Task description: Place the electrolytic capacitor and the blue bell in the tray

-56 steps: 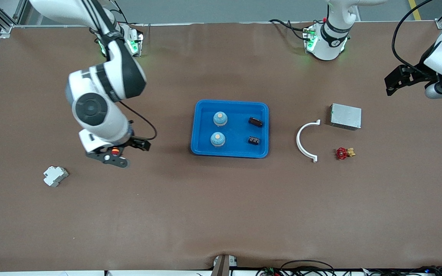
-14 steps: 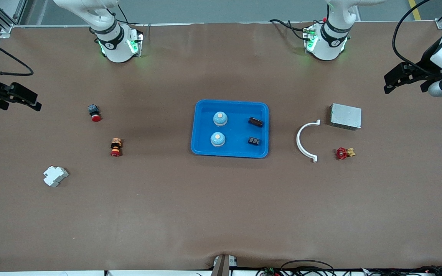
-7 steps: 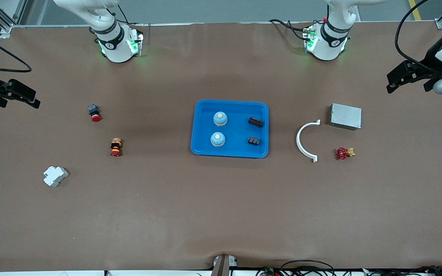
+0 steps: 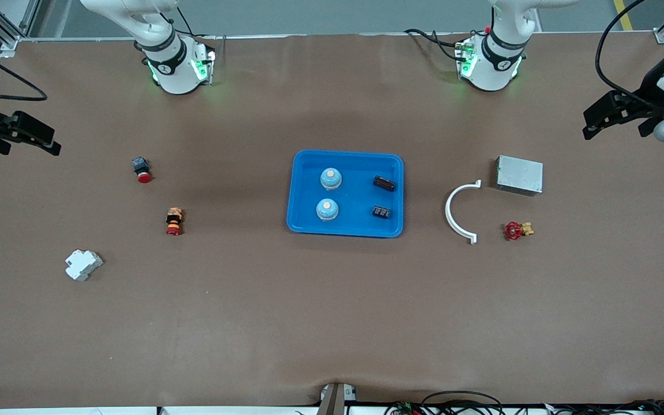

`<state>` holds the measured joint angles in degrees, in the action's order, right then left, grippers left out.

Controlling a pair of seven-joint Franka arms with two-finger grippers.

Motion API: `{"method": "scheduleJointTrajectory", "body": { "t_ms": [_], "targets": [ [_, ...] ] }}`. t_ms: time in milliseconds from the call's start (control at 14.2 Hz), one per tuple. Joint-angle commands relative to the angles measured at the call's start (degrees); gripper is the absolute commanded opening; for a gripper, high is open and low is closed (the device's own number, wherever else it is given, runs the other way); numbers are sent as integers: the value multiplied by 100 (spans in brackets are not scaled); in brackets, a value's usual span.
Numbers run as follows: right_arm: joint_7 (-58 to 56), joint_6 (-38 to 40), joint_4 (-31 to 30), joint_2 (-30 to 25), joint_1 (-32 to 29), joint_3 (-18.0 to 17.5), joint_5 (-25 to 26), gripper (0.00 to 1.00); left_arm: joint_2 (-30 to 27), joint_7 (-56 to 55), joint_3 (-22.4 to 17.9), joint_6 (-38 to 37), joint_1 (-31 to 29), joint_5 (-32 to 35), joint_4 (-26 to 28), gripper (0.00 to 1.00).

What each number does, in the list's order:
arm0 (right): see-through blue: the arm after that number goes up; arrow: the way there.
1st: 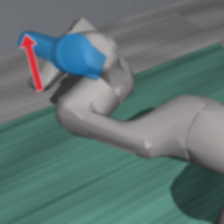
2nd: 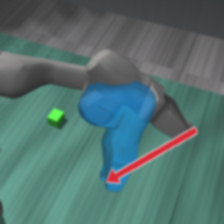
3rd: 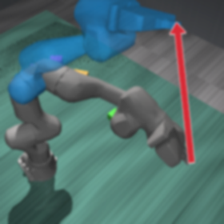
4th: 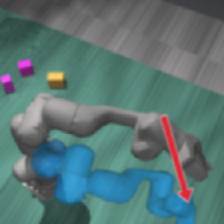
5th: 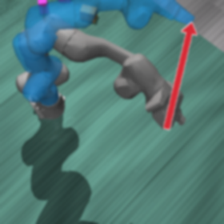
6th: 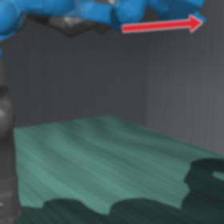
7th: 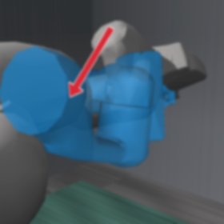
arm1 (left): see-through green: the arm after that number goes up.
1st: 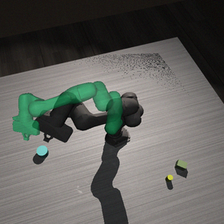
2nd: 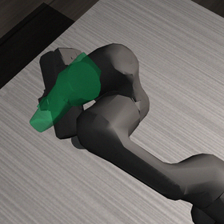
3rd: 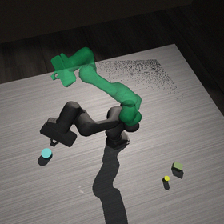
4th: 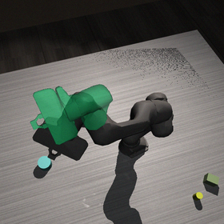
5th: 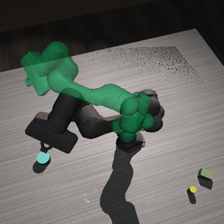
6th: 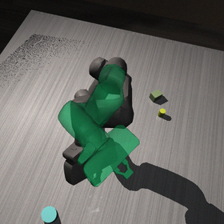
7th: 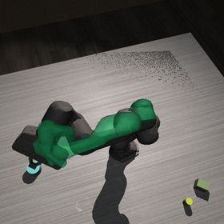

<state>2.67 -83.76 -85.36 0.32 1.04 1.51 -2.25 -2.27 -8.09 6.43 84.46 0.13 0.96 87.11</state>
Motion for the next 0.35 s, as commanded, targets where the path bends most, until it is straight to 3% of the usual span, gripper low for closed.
{"method": "scheduleJointTrajectory", "body": {
  "t_ms": [0,282],
  "targets": [
    [-56,272,151,-41,-34,-46,93,100,-63,71,16,-149,14,0,-18,100],
    [-109,308,151,-24,-25,-72,321,100,-63,45,25,-166,14,79,-53,100]
  ]
}}
